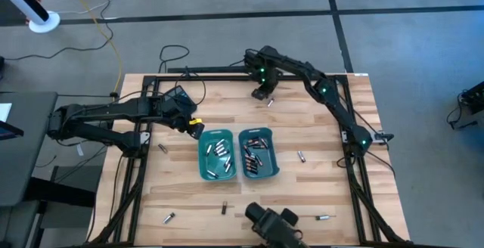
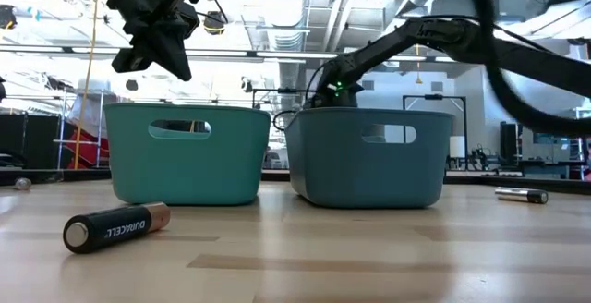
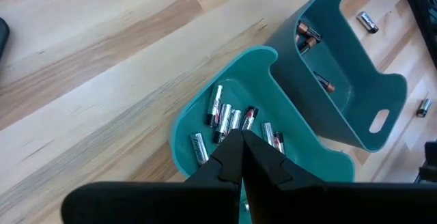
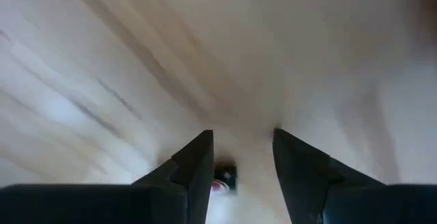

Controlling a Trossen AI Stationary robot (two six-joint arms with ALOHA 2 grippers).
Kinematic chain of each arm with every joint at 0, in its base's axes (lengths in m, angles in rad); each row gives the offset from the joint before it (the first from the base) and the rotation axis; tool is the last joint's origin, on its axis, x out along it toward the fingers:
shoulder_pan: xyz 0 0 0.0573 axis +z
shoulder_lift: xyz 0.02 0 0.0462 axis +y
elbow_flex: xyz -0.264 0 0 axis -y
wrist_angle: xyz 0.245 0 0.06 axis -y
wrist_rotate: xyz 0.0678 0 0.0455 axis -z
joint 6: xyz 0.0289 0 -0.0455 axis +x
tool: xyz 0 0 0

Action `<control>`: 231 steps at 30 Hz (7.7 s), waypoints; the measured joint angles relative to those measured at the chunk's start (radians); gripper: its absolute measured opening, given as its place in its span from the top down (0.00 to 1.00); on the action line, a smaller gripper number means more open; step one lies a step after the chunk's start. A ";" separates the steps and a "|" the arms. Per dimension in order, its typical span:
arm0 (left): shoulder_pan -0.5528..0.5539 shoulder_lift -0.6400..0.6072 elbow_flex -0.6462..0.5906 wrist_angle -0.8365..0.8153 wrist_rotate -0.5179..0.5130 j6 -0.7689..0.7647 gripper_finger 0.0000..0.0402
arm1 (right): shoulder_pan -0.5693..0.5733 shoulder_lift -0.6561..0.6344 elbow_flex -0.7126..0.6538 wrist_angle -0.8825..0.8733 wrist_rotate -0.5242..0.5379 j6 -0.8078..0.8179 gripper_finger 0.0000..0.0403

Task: Sort batteries
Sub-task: Put the silver battery into the green bin, then put the black battery into the blue bin

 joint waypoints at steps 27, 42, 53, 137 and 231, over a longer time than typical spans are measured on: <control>0.001 0.000 0.000 0.070 -0.099 0.105 1.00 | 0.096 -1.329 -0.999 0.511 0.002 0.358 0.59; 0.097 0.000 0.000 0.290 -0.205 0.375 1.00 | 0.117 -1.758 -1.672 0.823 0.081 0.793 0.59; 0.189 0.005 0.000 0.316 -0.225 0.473 1.00 | 0.189 -1.492 -1.671 0.714 0.189 1.113 0.59; 0.091 -0.340 0.000 0.027 -0.230 0.583 1.00 | 0.718 -0.257 -0.261 0.647 0.024 0.155 0.97; -0.002 0.240 -0.113 -0.509 -0.026 0.283 0.69 | 1.289 -1.123 -1.131 0.556 0.582 1.638 0.70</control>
